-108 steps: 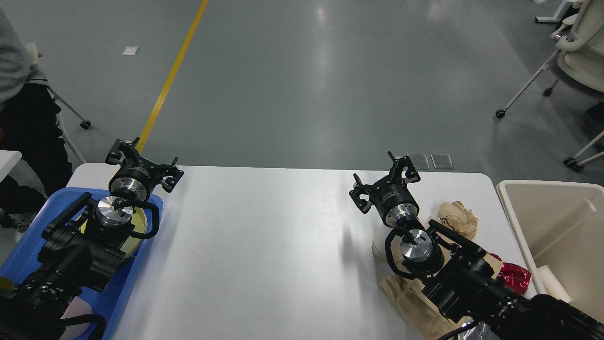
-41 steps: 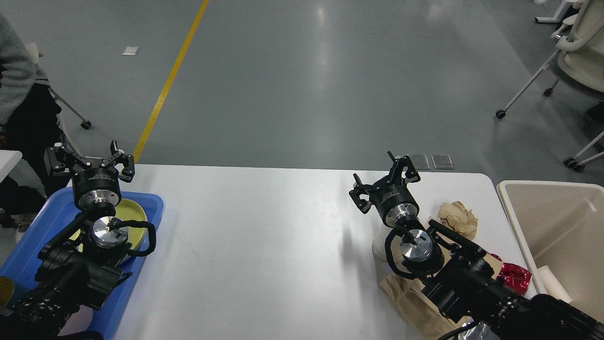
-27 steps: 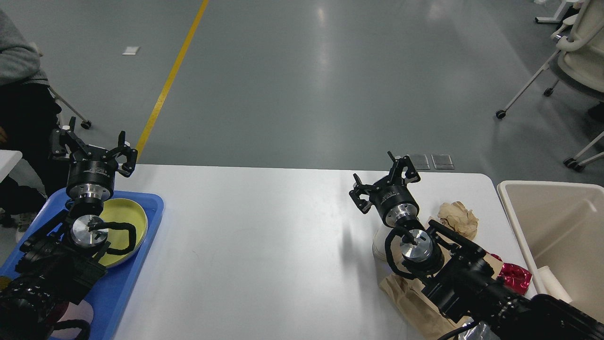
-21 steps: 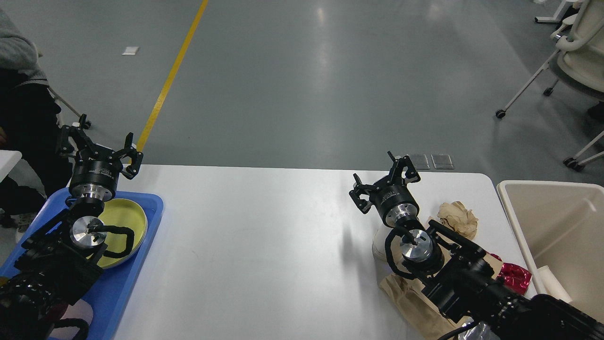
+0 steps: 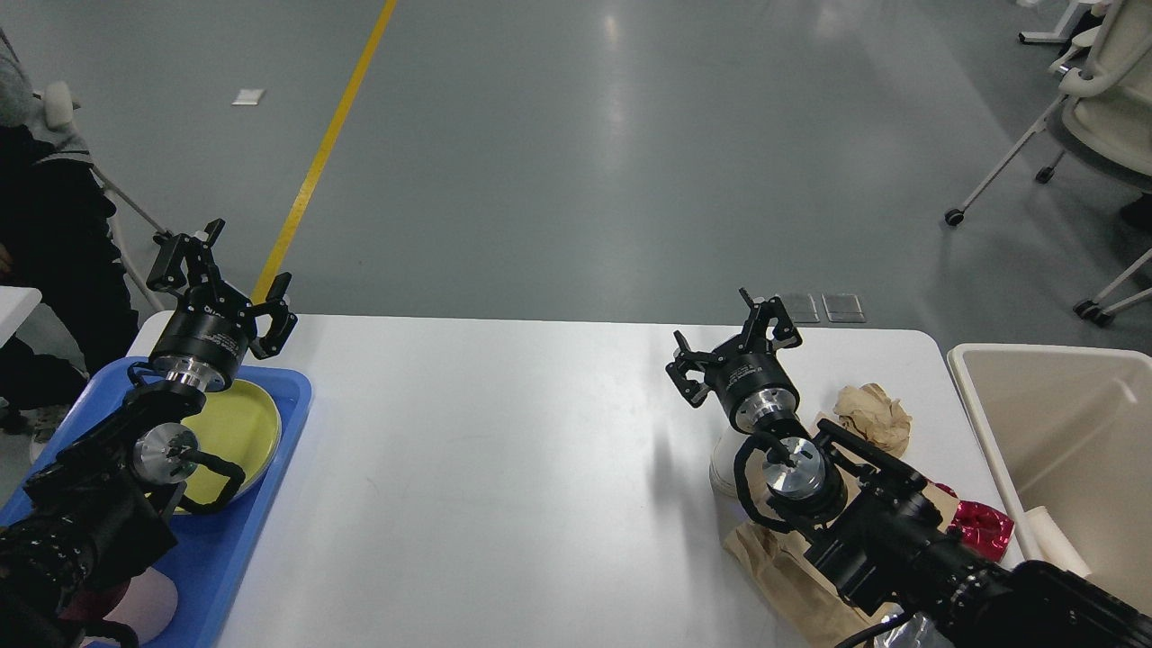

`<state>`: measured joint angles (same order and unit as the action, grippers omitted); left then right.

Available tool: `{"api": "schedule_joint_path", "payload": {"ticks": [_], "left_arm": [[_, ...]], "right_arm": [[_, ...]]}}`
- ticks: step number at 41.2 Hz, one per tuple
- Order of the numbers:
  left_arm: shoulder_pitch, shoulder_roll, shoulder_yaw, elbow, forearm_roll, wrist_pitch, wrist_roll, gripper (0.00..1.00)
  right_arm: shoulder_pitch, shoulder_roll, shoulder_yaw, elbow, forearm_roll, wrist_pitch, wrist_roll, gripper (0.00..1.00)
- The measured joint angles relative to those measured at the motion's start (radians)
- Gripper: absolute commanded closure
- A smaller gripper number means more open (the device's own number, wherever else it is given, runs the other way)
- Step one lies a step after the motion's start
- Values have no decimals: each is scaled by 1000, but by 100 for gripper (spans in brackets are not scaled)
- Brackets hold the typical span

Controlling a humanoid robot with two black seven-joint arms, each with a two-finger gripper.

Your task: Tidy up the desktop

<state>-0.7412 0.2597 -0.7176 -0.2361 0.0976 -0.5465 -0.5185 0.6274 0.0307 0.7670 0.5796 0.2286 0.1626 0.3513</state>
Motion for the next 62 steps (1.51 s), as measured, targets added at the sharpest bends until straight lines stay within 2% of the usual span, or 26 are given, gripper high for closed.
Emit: {"api": "schedule_joint_path", "payload": {"ticks": [6, 14, 19, 32, 39, 56, 59, 62], "left_arm": [[-7, 2, 10, 0, 81, -1, -61, 1], [-4, 2, 12, 0, 90, -2, -93, 1], [0, 5, 12, 0, 90, -31, -95, 1], [23, -22, 4, 0, 78, -247, -95, 1], [36, -75, -12, 0, 74, -261, -95, 1], [47, -82, -58, -2, -49, -276, -78, 1], [48, -82, -59, -2, -50, -276, -71, 1], [48, -82, -60, -2, -51, -276, -47, 1]], "right_arm": [[0, 0, 0, 0, 0, 0, 0, 0], [0, 0, 0, 0, 0, 0, 0, 0], [0, 0, 0, -1, 0, 0, 0, 0], [0, 0, 0, 0, 0, 0, 0, 0], [0, 0, 0, 0, 0, 0, 0, 0], [-1, 0, 0, 0, 0, 0, 0, 0], [-1, 0, 0, 0, 0, 0, 0, 0], [-1, 0, 0, 0, 0, 0, 0, 0]]}}
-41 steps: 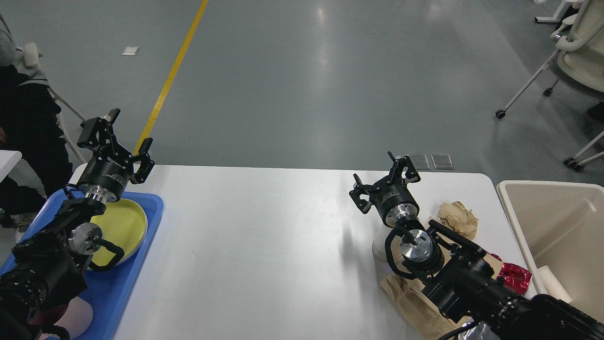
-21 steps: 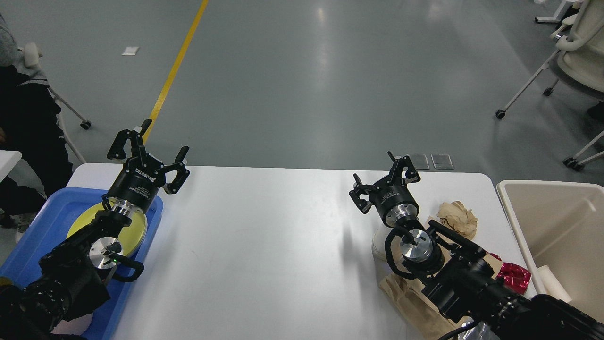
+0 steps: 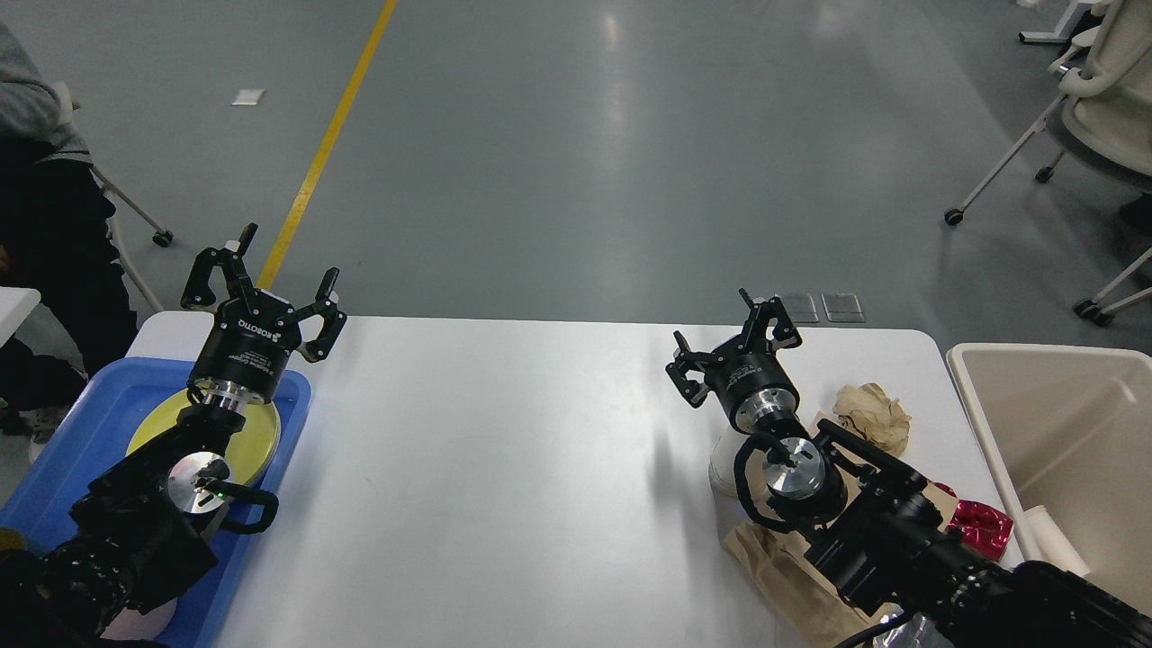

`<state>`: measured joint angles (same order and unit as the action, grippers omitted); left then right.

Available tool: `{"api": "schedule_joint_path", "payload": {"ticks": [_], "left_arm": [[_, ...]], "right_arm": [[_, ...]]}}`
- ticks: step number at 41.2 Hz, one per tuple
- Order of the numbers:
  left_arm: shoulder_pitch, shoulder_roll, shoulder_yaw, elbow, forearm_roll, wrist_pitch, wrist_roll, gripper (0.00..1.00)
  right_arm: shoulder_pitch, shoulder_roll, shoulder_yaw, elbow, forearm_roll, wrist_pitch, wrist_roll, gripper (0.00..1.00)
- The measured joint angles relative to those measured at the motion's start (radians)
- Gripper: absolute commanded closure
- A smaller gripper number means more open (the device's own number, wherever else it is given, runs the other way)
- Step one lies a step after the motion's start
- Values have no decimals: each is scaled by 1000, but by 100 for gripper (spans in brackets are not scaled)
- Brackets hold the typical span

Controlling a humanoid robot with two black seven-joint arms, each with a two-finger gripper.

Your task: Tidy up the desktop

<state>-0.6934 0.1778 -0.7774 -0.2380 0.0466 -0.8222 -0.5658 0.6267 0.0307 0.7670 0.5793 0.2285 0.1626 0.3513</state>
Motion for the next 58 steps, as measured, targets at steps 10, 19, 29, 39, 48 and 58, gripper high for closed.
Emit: {"api": "schedule_joint_path", "payload": {"ticks": [10, 19, 29, 39, 48, 58], "left_arm": [[8, -32, -67, -3, -71, 5, 82, 1], [23, -44, -113, -3, -113, 9, 84, 1], [26, -79, -122, -11, -115, 12, 85, 1], [26, -77, -110, -11, -116, 10, 87, 1], [26, -77, -108, -11, -116, 7, 87, 1], [26, -75, -108, -11, -116, 5, 87, 1]], "right_arm": [[0, 0, 0, -1, 0, 0, 0, 0], [1, 0, 0, -1, 0, 0, 0, 0], [1, 0, 0, -1, 0, 0, 0, 0], [1, 1, 14, -1, 0, -1, 4, 0], [-2, 3, 27, -2, 0, -1, 15, 0], [9, 8, 22, -6, 2, -15, 7, 0]]}}
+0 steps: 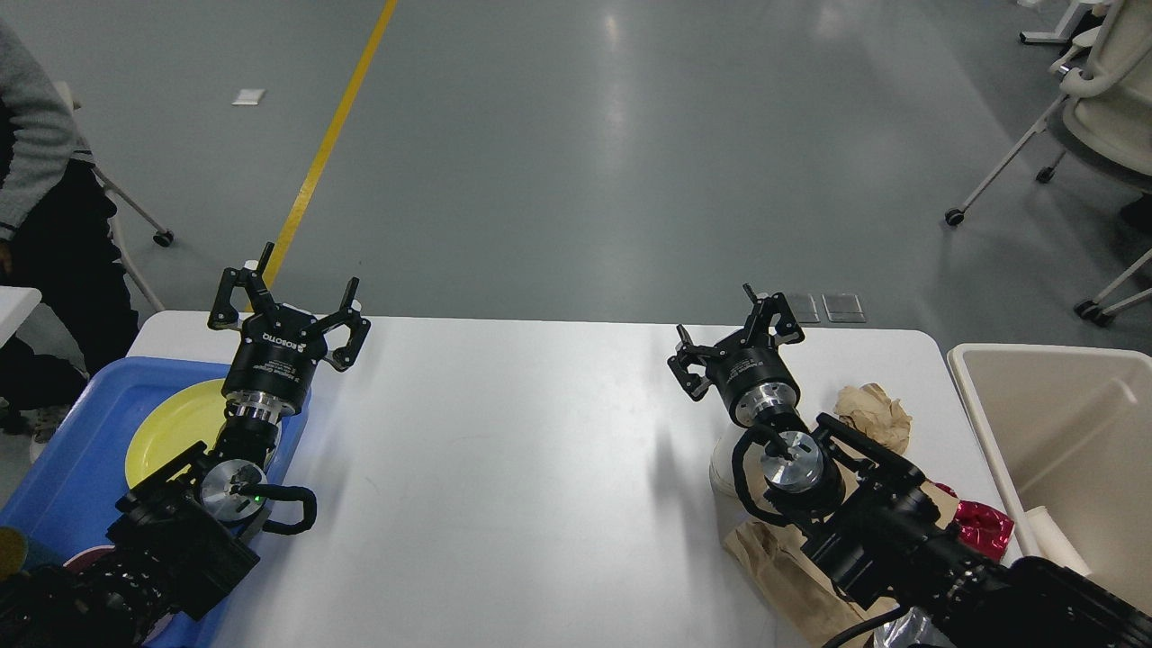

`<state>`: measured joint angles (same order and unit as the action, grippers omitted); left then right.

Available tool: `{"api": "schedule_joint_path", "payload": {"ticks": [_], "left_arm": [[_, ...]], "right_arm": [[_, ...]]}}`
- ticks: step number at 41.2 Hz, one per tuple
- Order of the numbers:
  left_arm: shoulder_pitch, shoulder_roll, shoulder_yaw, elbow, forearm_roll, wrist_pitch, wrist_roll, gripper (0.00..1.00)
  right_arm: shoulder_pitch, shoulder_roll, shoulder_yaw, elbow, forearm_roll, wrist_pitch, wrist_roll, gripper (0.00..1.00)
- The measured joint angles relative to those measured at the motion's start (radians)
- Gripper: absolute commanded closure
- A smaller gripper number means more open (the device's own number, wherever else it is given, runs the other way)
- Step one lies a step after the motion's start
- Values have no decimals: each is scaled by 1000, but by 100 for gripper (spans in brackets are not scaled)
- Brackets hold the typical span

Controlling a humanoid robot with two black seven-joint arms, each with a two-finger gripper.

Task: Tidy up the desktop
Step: 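Raise the right gripper up and bring it over the brown paper bag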

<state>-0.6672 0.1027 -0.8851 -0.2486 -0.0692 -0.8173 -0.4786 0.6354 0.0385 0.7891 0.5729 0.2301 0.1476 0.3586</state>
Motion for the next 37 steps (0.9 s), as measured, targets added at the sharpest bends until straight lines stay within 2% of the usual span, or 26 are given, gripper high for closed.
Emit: {"api": "schedule_joint_path", "payload": {"ticks": [6, 20, 24, 32, 37], "left_arm": [[0, 0, 0, 0, 0, 0, 0, 1], [0, 0, 0, 0, 0, 0, 0, 1], [0, 1, 0, 0, 0, 0, 0, 1], [0, 1, 0, 0, 0, 0, 0, 1], [0, 1, 0, 0, 0, -1, 0, 1]], "right_arm": [[39, -7, -4, 8, 1, -3, -2, 0], [306, -161, -80, -16, 2, -5, -3, 0], [357, -242, -191, -22, 2, -4, -3, 0], [464, -273, -416, -67, 0, -2, -4, 0], [614, -297, -676, -76, 0, 4, -5, 0]]}}
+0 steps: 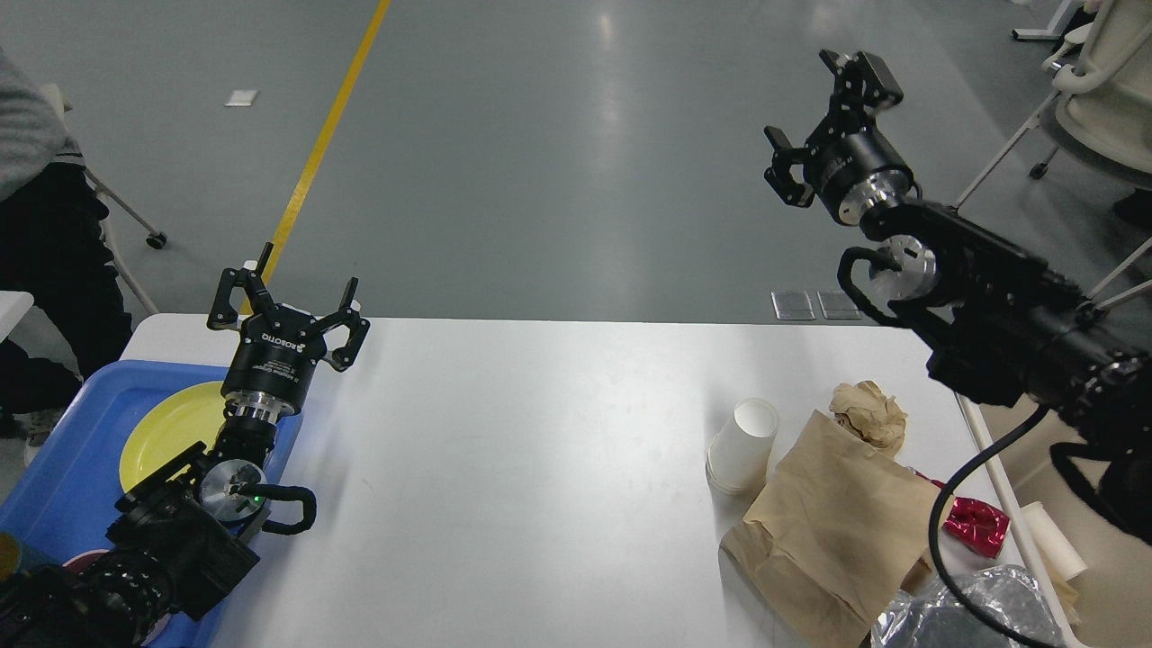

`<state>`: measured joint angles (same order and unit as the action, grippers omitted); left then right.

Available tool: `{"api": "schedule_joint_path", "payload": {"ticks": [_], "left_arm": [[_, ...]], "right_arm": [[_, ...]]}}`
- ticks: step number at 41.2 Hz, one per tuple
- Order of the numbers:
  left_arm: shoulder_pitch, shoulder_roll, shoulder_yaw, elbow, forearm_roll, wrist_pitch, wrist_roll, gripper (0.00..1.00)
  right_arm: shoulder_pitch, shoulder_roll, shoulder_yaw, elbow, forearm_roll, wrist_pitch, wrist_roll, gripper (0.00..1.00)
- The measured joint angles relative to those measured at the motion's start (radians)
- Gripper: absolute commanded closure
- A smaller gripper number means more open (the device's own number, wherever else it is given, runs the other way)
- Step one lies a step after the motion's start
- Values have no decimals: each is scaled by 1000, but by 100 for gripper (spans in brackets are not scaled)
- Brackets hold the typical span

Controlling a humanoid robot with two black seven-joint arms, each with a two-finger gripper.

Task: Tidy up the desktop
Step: 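Raise the right gripper up and bring it over the brown paper bag, then lower the right gripper and grasp the brown paper bag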

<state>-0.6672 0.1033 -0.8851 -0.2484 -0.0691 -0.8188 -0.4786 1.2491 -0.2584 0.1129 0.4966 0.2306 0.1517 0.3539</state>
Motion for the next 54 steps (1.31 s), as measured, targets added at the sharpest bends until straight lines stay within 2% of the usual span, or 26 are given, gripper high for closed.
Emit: {"api": "schedule_joint_path", "payload": {"ticks": [7, 8, 9, 16, 22, 28, 34, 36, 37, 41, 43, 48, 54], "left_arm": [[0, 0, 0, 0, 0, 0, 0, 1], [0, 0, 0, 0, 0, 0, 0, 1], [0, 0, 0, 0, 0, 0, 0, 1], [0, 0, 0, 0, 0, -1, 0, 1], [0, 0, 0, 0, 0, -1, 0, 1], [0, 1, 0, 0, 0, -1, 0, 1], [0, 1, 0, 0, 0, -1, 0, 1], [0, 1, 0, 0, 0, -1, 0, 1], [0, 1, 0, 0, 0, -2, 0, 1], [0, 1, 0, 0, 0, -2, 0, 1], [0, 1, 0, 0, 0, -2, 0, 1], [0, 1, 0, 0, 0, -2, 0, 1], [0, 1, 0, 0, 0, -3, 0, 1]], "right_arm": [[204, -30, -518, 11, 3, 9, 0, 0], [249, -31, -665, 25, 7, 10, 0, 0], [284, -31, -783, 50, 8, 11, 0, 0], [426, -30, -1174, 255, 7, 18, 0, 0], [544, -2, -1357, 355, 4, 67, 0, 0], [655, 33, -1388, 418, 3, 162, 1, 0], [769, 64, -1392, 589, -9, 302, -10, 0], [793, 82, -1394, 631, -17, 338, -26, 0], [817, 106, -1397, 688, -30, 374, -58, 0], [865, 142, -1399, 795, -44, 417, -137, 0], [913, 183, -1389, 909, -48, 443, -226, 0], [919, 212, -1352, 1026, -46, 454, -348, 0], [847, 200, -1365, 1015, -36, 366, -367, 0]]}}
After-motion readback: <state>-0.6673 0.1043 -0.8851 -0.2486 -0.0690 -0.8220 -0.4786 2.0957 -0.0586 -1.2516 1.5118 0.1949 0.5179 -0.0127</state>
